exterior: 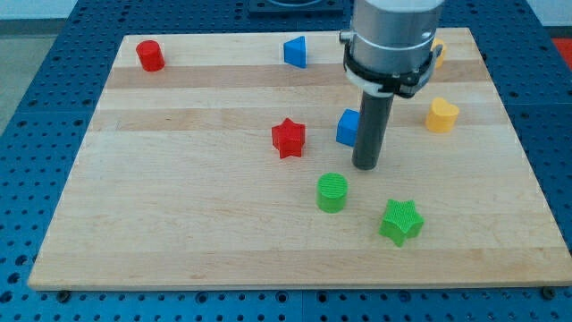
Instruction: Slide green circle a bit left and down
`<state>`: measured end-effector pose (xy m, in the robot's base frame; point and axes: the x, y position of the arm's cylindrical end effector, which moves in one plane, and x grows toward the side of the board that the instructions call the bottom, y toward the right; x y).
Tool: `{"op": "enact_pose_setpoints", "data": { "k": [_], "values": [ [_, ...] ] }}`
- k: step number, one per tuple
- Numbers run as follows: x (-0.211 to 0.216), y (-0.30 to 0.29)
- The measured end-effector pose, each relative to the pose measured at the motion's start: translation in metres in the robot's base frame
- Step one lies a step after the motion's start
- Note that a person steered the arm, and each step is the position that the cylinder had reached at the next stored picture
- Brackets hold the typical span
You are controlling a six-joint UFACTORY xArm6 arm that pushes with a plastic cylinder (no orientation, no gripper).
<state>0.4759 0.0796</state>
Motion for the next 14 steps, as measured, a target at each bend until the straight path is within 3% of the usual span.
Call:
{"op": "enact_pose_setpoints", "data": {
  "k": [3, 6, 9, 13, 14],
  "values": [
    [0.02, -0.045],
    [0.03, 0.003],
    [0.047, -0.016],
    [0.05, -0.049],
    [0.024, -0.051]
  ]
}}
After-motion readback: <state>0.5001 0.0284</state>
